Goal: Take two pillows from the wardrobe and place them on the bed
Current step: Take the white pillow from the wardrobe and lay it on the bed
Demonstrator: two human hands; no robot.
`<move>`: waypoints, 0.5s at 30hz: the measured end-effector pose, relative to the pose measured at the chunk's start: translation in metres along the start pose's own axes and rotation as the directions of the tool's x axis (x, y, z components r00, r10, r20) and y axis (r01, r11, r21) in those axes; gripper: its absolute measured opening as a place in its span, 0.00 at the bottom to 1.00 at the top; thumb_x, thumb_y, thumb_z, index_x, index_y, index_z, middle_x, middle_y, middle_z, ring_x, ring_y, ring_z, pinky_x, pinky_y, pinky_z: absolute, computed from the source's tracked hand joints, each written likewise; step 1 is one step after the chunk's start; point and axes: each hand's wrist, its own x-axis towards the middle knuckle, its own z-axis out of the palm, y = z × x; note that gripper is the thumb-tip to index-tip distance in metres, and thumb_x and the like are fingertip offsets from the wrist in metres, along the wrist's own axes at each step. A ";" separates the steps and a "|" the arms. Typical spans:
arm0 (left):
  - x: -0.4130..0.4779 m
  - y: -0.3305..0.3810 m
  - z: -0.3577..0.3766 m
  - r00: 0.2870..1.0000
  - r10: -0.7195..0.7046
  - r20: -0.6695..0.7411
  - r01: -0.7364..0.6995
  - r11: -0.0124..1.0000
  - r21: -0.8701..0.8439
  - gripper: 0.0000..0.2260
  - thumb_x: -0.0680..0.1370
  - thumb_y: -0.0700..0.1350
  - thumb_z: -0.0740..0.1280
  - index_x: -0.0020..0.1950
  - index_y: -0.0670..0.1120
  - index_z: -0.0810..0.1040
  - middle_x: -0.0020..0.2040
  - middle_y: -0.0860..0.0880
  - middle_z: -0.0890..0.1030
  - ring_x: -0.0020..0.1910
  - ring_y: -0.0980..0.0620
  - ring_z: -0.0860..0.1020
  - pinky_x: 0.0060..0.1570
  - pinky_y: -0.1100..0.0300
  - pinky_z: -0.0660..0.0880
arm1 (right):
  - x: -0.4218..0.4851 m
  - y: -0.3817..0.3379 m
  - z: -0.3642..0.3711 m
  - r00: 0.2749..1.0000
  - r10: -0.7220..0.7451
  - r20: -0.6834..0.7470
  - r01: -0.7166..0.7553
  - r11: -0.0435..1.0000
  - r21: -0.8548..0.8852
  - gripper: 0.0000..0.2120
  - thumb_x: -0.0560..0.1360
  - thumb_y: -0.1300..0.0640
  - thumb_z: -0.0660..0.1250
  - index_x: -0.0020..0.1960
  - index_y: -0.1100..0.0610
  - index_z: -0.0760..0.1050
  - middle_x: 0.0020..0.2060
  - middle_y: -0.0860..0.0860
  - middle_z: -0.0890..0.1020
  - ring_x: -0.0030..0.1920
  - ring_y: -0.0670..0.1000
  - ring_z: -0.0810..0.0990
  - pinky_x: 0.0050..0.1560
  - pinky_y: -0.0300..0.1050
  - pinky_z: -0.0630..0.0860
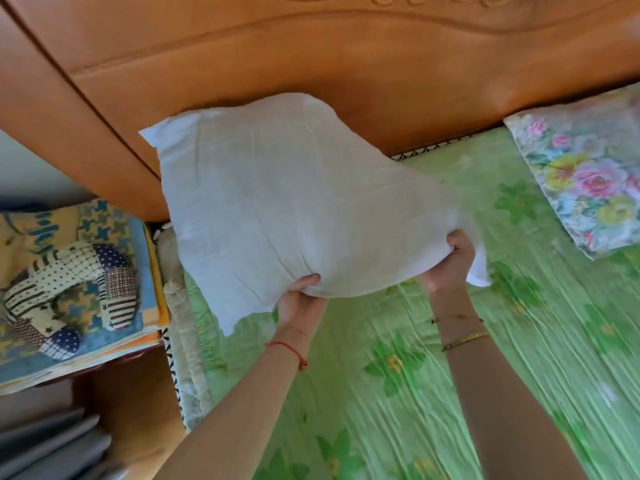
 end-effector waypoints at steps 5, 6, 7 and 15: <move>0.025 -0.025 -0.040 0.999 0.005 -0.042 -0.004 1.000 0.019 0.45 0.42 0.27 0.81 0.60 0.41 0.80 0.54 0.38 0.85 0.56 0.37 0.81 0.50 0.36 0.81 | 0.011 0.013 -0.055 0.991 0.026 -0.135 -0.026 1.000 0.000 0.19 0.64 0.61 0.55 0.43 0.55 0.84 0.41 0.53 0.85 0.42 0.57 0.85 0.44 0.50 0.82; 0.027 -0.029 -0.050 0.998 0.007 -0.063 -0.005 1.000 0.031 0.43 0.42 0.27 0.81 0.58 0.41 0.83 0.54 0.39 0.85 0.58 0.37 0.79 0.54 0.34 0.78 | 0.012 0.016 -0.065 0.988 0.044 -0.149 -0.045 0.999 -0.005 0.20 0.65 0.62 0.54 0.44 0.55 0.83 0.41 0.53 0.85 0.42 0.57 0.85 0.44 0.51 0.83; 0.028 -0.032 -0.059 0.997 0.007 -0.076 -0.004 0.999 0.045 0.40 0.43 0.27 0.81 0.55 0.41 0.85 0.54 0.39 0.85 0.58 0.37 0.79 0.57 0.34 0.75 | 0.012 0.018 -0.073 0.986 0.061 -0.157 -0.066 0.998 -0.021 0.21 0.67 0.63 0.52 0.47 0.55 0.82 0.42 0.53 0.85 0.43 0.57 0.86 0.46 0.51 0.83; 0.018 -0.039 -0.120 0.913 -0.028 -0.407 0.072 0.993 0.095 0.33 0.69 0.27 0.62 0.74 0.42 0.72 0.65 0.38 0.80 0.64 0.36 0.77 0.64 0.39 0.71 | -0.007 0.043 -0.135 0.921 0.302 -0.245 -0.346 0.924 -0.165 0.21 0.71 0.64 0.60 0.61 0.60 0.80 0.60 0.59 0.82 0.61 0.60 0.81 0.66 0.61 0.72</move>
